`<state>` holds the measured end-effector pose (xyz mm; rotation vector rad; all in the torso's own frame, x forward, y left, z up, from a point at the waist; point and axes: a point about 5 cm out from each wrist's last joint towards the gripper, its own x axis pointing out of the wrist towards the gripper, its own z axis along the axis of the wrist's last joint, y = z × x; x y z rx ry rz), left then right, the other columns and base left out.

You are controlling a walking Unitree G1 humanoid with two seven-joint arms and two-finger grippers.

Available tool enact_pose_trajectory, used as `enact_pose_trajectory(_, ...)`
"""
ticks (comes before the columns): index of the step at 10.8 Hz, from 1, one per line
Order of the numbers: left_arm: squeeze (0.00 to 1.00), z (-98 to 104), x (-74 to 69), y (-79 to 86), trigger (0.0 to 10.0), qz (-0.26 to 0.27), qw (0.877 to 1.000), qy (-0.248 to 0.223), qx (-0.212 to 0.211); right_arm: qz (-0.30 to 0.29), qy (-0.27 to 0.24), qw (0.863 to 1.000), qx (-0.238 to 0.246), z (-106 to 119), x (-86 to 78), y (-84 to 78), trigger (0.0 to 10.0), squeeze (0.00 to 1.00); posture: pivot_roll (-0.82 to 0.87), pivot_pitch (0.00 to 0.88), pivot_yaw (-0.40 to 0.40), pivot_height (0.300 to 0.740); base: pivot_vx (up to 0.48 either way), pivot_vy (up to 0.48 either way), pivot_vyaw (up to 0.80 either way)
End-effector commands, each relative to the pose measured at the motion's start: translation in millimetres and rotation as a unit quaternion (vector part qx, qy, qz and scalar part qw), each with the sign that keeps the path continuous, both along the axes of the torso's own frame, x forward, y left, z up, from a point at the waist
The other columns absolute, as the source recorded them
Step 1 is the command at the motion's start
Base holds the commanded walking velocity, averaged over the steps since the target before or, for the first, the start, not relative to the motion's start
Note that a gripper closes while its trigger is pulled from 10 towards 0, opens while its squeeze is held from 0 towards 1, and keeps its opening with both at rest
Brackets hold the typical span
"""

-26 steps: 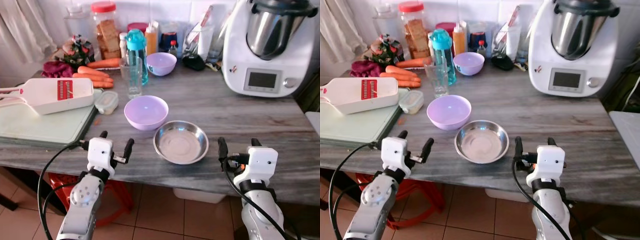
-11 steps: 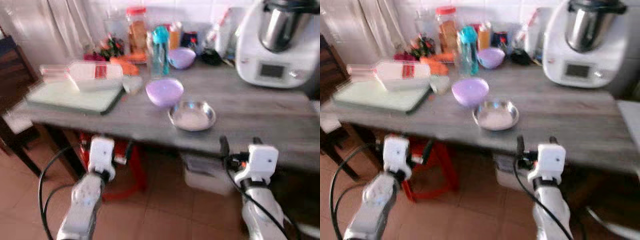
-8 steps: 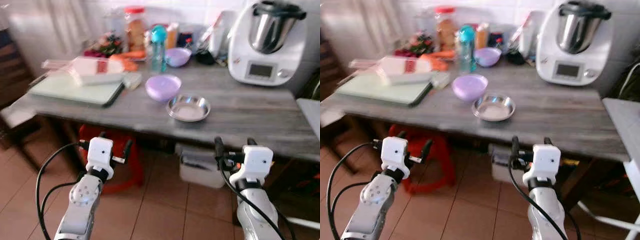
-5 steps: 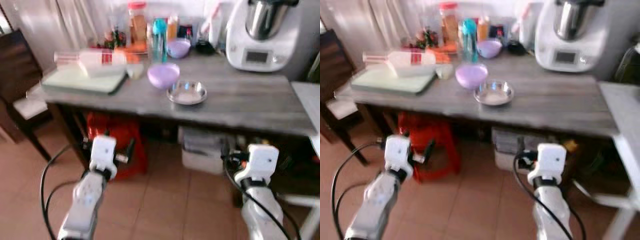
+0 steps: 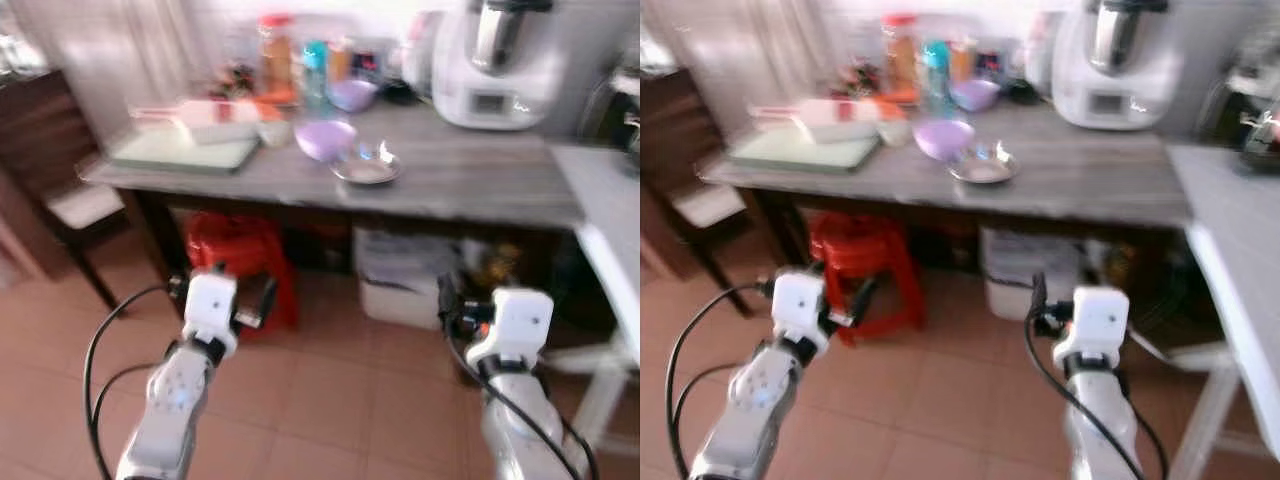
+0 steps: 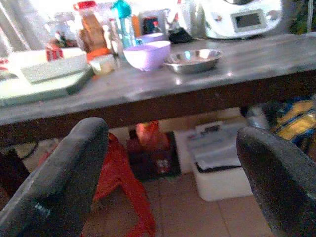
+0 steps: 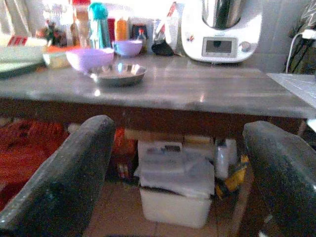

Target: Setting the table

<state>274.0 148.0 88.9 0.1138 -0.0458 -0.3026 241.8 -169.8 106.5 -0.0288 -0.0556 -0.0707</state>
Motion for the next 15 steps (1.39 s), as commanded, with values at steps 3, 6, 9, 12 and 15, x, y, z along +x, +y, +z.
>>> enact_pose_trajectory(3, 0.00, 4.7, 2.3, 2.4, 10.0, -0.005, 1.000, -0.009, 0.003, 0.012, -0.010, 1.000, 0.003, 5.4, 4.1, 6.7, 10.0, 0.00, -0.05, 0.000, 0.039, 0.740, 0.000, 0.000, -0.42)
enact_pose_trajectory(6, 0.00, 2.9, 1.7, 0.0, 10.0, -0.011, 1.000, -0.005, -0.001, 0.012, -0.009, 1.000, 0.005, 4.9, 4.9, 6.6, 10.0, 0.00, -0.05, 0.000, 0.036, 0.740, 0.000, -0.096, -0.61)
enact_pose_trajectory(9, 0.00, 2.3, 2.0, -1.3, 10.0, -0.014, 1.000, -0.004, -0.003, 0.018, -0.010, 1.000, 0.005, 5.8, 6.7, 9.2, 10.0, 0.00, -0.05, 0.000, 0.034, 0.740, 0.000, -0.285, -0.47)
enact_pose_trajectory(12, 0.00, 2.6, 3.3, -2.7, 10.0, -0.017, 1.000, -0.004, -0.002, 0.020, -0.011, 1.000, 0.005, 6.2, 8.1, 11.3, 10.0, 0.00, -0.05, 0.000, 0.039, 0.740, 0.000, -0.286, 0.00)
enact_pose_trajectory(15, 0.00, 3.4, 4.9, -3.9, 10.0, -0.020, 1.000, -0.005, 0.000, 0.019, -0.011, 1.000, 0.007, 6.3, 8.9, 12.4, 10.0, 0.00, -0.05, 0.000, 0.045, 0.740, 0.000, -0.279, 0.00)
